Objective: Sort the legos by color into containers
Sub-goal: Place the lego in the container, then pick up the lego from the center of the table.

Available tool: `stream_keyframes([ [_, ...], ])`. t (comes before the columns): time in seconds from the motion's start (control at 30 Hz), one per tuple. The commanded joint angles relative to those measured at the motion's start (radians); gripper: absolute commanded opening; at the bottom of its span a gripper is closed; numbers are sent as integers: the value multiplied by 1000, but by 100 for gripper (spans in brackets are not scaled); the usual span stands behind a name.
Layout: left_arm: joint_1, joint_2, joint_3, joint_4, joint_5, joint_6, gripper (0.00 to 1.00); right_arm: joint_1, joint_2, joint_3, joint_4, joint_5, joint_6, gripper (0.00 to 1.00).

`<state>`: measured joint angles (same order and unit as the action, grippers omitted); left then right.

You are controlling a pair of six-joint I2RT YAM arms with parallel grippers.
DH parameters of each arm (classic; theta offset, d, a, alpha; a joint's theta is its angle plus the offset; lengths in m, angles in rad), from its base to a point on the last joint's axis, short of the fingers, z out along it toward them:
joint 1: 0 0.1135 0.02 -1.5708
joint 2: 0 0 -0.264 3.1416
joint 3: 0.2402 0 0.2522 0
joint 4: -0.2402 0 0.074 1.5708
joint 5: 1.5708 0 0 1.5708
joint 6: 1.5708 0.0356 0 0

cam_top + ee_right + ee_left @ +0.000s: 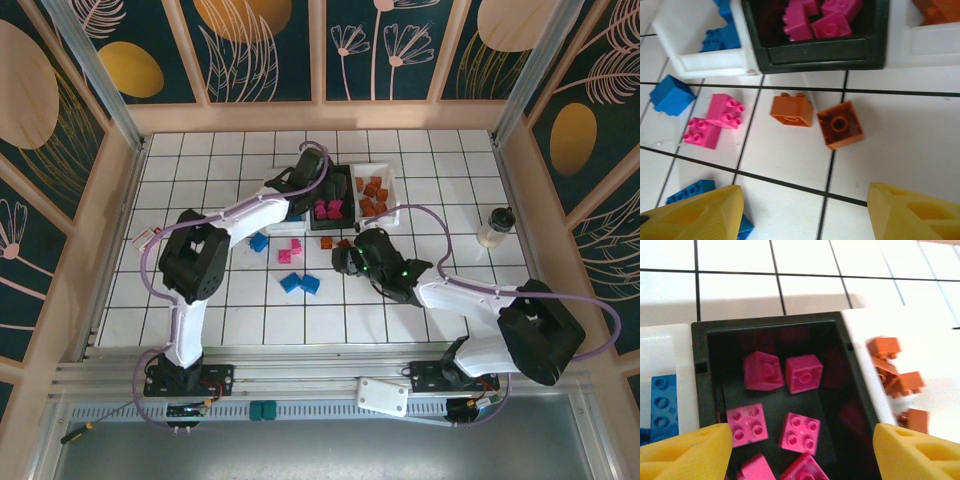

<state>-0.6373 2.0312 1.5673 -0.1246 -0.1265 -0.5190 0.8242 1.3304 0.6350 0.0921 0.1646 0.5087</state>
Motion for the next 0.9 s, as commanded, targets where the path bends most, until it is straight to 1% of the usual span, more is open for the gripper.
stream_keyframes([
  [0.0, 1, -191, -67, 62, 63, -17, 82, 24, 56, 50, 73, -41, 22, 67],
  [0.03, 1, -230, -110, 79, 68, -23, 84, 34, 79, 68, 78, -48, 21, 67],
  [0.1, 1, -356, -221, 115, 68, -37, 91, 54, 140, 113, 81, -63, 17, 67],
  [0.2, 2, -521, -400, 155, 43, -58, 99, 84, 232, 187, 86, -77, 10, 67],
  [0.33, 2, -731, -603, 151, -32, -81, 99, 110, 349, 292, 65, -45, 17, 67],
  [0.43, 2, -896, -755, 133, -94, -102, 98, 117, 420, 359, 50, -8, 60, 66],
  [0.5, 2, -1000, -844, 130, -114, -125, 99, 116, 464, 395, 49, 19, 87, 64],
  [0.63, 2, -1117, -954, 95, -129, -158, 99, 114, 528, 450, 22, 83, 121, 58],
  [0.73, 2, -1165, -1004, 67, -143, -177, 99, 105, 567, 483, 12, 83, 132, 55],
  [0.87, 1, -1196, -1049, 46, -153, -193, 99, 88, 617, 519, 10, 69, 142, 54],
])
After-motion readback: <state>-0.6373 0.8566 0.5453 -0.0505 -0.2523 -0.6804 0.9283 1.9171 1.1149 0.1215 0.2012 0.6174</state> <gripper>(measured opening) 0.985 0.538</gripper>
